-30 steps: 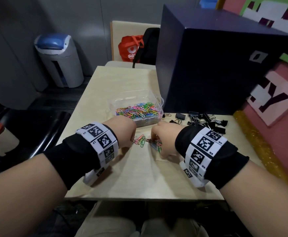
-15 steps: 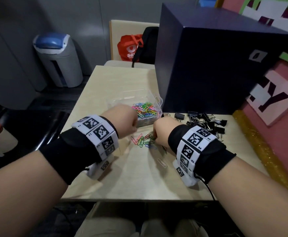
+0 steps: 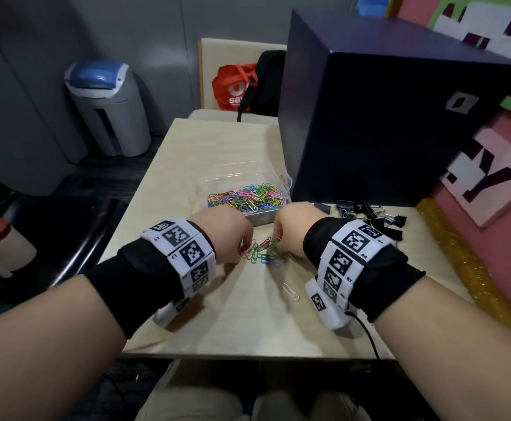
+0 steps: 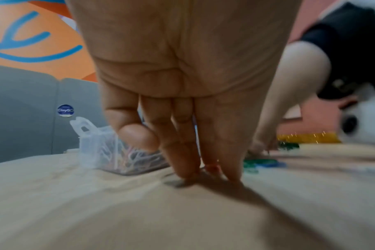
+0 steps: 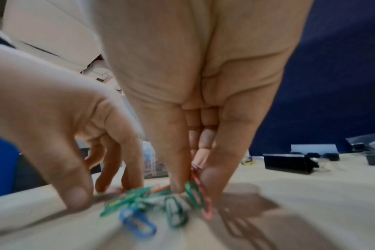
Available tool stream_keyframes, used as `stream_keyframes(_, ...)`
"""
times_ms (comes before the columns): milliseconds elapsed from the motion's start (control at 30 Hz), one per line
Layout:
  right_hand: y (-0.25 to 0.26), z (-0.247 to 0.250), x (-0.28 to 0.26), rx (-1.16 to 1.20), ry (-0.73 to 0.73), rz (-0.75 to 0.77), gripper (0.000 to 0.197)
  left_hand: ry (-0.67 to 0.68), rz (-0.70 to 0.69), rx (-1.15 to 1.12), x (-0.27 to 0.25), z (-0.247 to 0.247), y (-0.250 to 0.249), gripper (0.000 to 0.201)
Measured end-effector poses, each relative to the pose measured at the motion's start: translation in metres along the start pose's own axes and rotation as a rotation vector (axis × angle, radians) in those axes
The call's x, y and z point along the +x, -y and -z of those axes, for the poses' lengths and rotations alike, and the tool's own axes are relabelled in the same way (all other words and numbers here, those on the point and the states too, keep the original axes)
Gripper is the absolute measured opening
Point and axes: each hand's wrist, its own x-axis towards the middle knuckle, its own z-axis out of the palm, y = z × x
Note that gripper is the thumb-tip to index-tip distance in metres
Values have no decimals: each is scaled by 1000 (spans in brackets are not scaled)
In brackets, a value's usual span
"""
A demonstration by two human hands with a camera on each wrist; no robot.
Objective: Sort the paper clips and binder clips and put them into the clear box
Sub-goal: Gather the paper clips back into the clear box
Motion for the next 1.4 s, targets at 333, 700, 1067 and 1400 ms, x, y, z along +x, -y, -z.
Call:
stream_keyframes(333, 2, 16, 22, 592, -527, -99, 19, 31, 55, 42, 4, 0, -4, 17)
stream_keyframes(700, 9, 12, 1, 117, -55, 43, 28, 58, 108, 56, -2, 3, -3, 20)
stream_keyframes(1067, 23, -4, 3, -69, 10, 163, 36, -253, 233, -147, 0, 36, 31, 22)
stream_keyframes(1400, 2, -3, 4, 32, 11, 33, 22, -10, 13, -32, 13, 3, -6, 26)
